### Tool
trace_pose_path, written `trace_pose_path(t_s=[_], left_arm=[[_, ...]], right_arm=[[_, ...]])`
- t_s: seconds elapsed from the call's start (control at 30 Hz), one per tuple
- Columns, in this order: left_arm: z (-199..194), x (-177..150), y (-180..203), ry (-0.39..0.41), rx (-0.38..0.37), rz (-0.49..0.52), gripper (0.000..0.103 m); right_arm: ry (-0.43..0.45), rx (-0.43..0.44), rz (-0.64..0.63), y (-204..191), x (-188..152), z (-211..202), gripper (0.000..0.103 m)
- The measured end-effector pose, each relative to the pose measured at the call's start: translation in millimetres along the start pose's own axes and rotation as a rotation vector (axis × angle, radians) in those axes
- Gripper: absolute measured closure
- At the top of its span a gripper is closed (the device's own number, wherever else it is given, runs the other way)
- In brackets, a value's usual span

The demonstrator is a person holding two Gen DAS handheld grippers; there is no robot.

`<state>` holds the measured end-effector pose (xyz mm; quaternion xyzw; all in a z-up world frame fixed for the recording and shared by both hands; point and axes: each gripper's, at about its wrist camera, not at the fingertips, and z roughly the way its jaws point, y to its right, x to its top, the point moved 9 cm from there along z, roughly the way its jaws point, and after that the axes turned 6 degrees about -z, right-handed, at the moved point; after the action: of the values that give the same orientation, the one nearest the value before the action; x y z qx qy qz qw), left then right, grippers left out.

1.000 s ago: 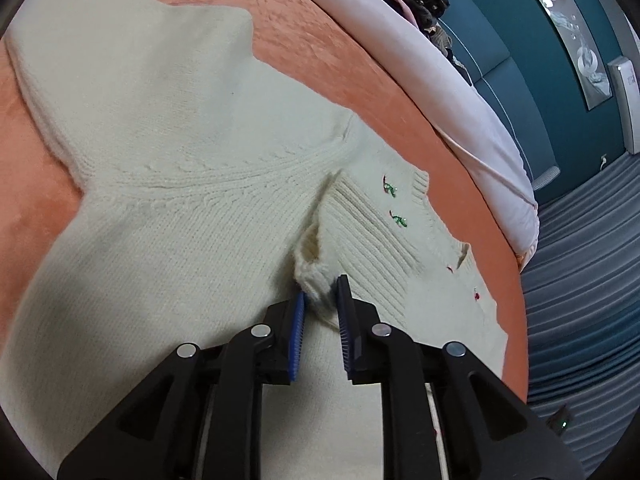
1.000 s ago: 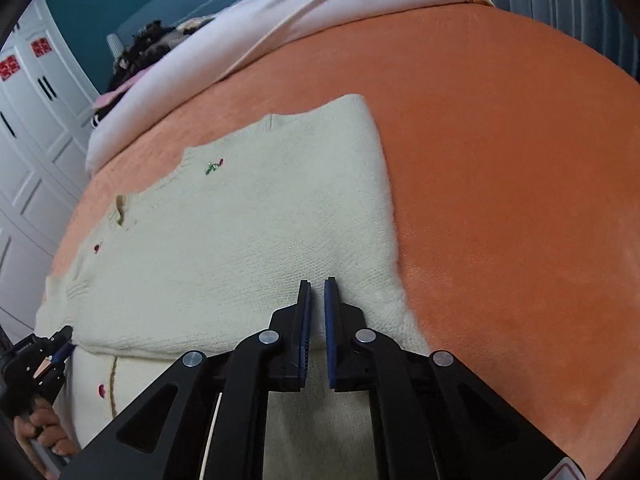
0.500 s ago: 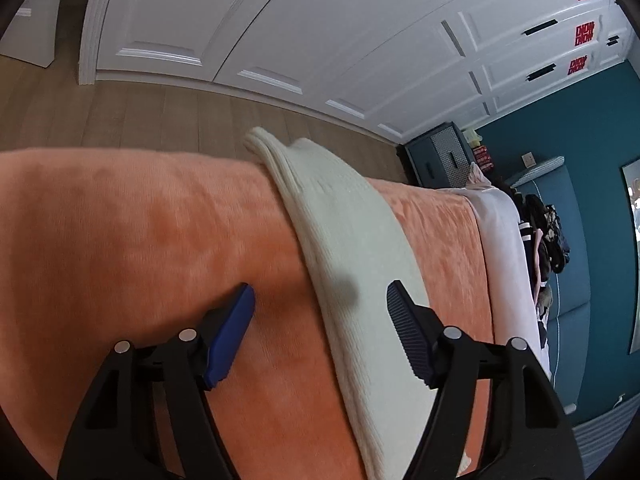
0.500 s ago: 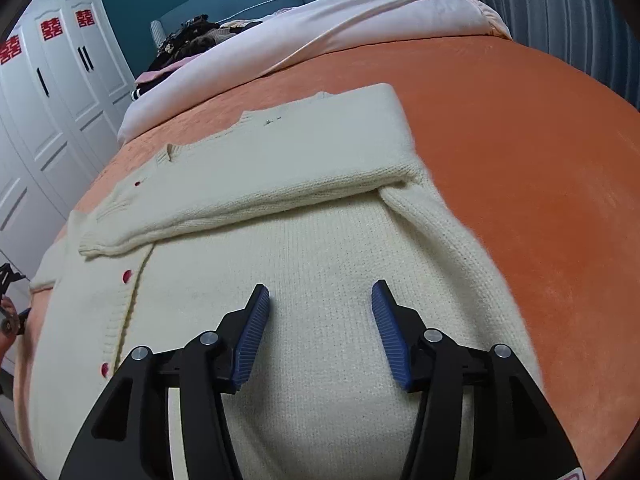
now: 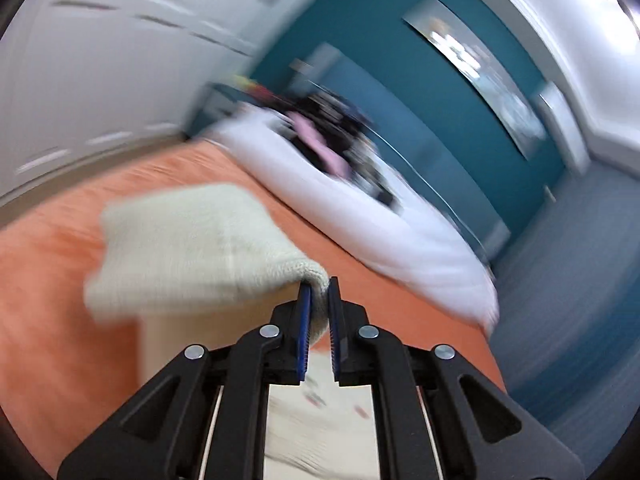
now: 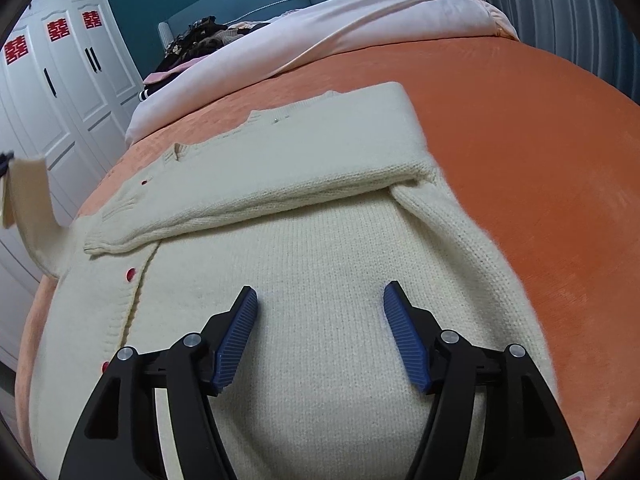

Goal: Fold small clothes

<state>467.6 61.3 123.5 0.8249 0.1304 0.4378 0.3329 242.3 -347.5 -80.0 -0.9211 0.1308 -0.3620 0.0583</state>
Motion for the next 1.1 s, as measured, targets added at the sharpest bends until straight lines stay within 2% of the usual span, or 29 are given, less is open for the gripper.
trace_pose_path(t_s=[0.07,0.1,0.17,0.23,0.3,0.37,0.43,0.5,0.57,0.63,0.73,0.8,0.83,0.87,0.9,0.93,0.97,1.03,1.1], left_arm=[[28,-65,40,-0.134,-0.026,0.069,0.091],[44,-103,49,-0.202,-0.008,0.095,0.085],[63,-167,41,-0.287,0.068,0.114,0.043],[66,-209,21,-0.312,0.143,0.09,0.041],[59,-223,-1,-0.32,0.161,0.003,0.04],[47,-216,-20,-0.28,0.175,-0.087,0.033],[32,-191,-43,-0.218,0.197,-0.167,0.026],[22,-170,-72,-0.183,0.225,-0.259,0.023],[20,-158,-103,-0.183,0.26,-0.366,0.023],[20,-148,-130,-0.168,0.271,-0.473,0.023],[21,-147,-151,-0.156,0.229,-0.629,0.024],[27,-145,-153,-0.148,0.22,-0.674,0.024],[26,-144,-152,-0.146,0.221,-0.679,0.026],[24,-143,-153,-0.142,0.217,-0.677,0.041],[26,-140,-152,-0.145,0.217,-0.671,0.053],[26,-135,-149,-0.134,0.206,-0.663,0.06],[26,-128,-143,-0.114,0.152,-0.647,0.085],[22,-115,-132,-0.09,0.136,-0.567,0.087],[21,-115,-127,-0.084,0.144,-0.491,0.085]], right_arm=[[-0.001,0.003,0.002,0,1,0,0.039],[-0.001,0.006,0.004,0,1,0,0.039],[-0.001,0.012,0.008,-1,1,1,0.039],[0.0,0.021,0.015,-1,2,0,0.038],[0.001,0.037,0.024,0,3,-1,0.037],[0.004,0.052,0.038,1,6,-3,0.038],[0.019,0.046,0.034,0,13,-11,0.037],[0.081,0.079,0.04,-7,32,-22,0.037],[0.103,0.117,0.061,-16,55,-21,0.037],[0.079,0.155,0.091,-25,76,-5,0.036],[0.018,0.166,0.142,-33,102,30,0.036],[-0.059,0.142,0.16,-36,107,61,0.036],[-0.095,0.138,0.177,-37,106,74,0.044],[-0.116,0.117,0.184,-38,106,84,0.071],[-0.114,0.107,0.167,-42,109,88,0.091],[-0.112,0.141,0.149,-50,115,87,0.093],[-0.061,0.185,0.154,-57,128,74,0.093],[0.062,0.259,0.146,-68,155,36,0.094],[0.165,0.267,0.114,-68,168,3,0.094]])
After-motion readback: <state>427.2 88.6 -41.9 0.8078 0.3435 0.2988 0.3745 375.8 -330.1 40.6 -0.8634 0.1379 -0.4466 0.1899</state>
